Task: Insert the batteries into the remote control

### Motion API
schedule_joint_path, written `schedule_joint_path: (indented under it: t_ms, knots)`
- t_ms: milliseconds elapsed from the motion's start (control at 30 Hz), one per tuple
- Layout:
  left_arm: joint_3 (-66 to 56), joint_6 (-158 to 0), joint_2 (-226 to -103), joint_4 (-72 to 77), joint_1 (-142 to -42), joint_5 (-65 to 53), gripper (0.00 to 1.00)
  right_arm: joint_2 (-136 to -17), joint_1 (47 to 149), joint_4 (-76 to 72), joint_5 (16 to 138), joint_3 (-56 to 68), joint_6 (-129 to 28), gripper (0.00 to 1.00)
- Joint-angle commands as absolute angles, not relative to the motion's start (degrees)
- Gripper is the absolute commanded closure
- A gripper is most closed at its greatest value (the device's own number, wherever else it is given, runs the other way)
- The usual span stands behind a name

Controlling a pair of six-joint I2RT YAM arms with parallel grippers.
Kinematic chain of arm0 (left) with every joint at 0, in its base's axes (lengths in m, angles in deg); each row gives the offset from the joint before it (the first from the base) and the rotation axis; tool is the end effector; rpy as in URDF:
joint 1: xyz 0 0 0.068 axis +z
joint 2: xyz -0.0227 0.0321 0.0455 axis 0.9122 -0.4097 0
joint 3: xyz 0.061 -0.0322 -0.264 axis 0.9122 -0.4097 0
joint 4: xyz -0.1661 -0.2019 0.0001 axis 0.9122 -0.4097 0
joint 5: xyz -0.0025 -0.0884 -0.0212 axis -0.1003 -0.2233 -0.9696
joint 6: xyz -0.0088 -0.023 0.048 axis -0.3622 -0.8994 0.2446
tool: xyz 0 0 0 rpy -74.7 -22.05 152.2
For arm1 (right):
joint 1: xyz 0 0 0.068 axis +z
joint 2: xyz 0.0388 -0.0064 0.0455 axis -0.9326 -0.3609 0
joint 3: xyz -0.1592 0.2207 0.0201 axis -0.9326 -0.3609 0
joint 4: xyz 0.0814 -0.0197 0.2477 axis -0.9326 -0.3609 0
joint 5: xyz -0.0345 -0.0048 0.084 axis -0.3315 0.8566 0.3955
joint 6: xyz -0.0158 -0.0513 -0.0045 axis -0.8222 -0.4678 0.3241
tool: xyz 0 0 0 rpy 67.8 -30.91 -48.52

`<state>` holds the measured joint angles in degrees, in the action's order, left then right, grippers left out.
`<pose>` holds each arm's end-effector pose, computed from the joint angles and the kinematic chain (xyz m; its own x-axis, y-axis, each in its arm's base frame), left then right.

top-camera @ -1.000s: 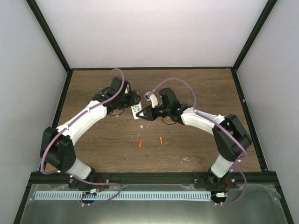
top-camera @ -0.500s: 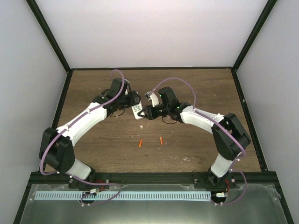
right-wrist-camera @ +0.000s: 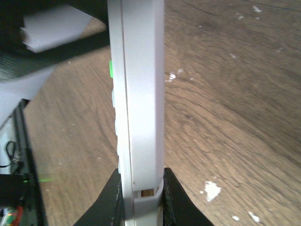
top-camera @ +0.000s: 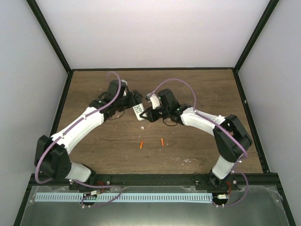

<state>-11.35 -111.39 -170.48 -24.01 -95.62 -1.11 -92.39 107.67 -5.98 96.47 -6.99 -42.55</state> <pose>0.2737 -0.1593 0.2960 -0.7725 -0.3512 -0.5290 0.0020 0.8318 -0.5551 0.2782 0.2447 0.2223 -0.6869 -0.2562 -0.6801 -0.6804 0.5556 0.4779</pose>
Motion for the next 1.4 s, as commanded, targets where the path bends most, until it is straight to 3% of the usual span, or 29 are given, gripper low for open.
schedule_joint_path:
  t_ms: [0,333,633,967,1367]
  knots:
    - [-10.05,-115.41,-165.30,-25.96,-91.60,1.44,0.11,-88.97,107.96,-10.05,84.18,-6.47,-48.63,0.99]
    - [-11.21,-126.64,-158.03,-21.67,-88.05,0.08,0.11,-83.73,112.58,-3.86,50.78,-10.79,-68.43,0.99]
    - [-14.18,-134.88,-155.87,-14.21,-88.49,-2.03,0.10,-85.51,119.46,24.48,29.22,-17.90,-95.45,0.99]
    - [-15.01,-135.05,-158.94,-13.38,-92.40,-2.57,0.10,-89.21,124.22,48.65,25.07,-22.31,-113.49,0.99]
    - [-14.61,-134.35,-160.71,-13.33,-94.28,-2.96,0.14,-91.51,125.69,50.60,25.08,-21.05,-117.64,0.99]
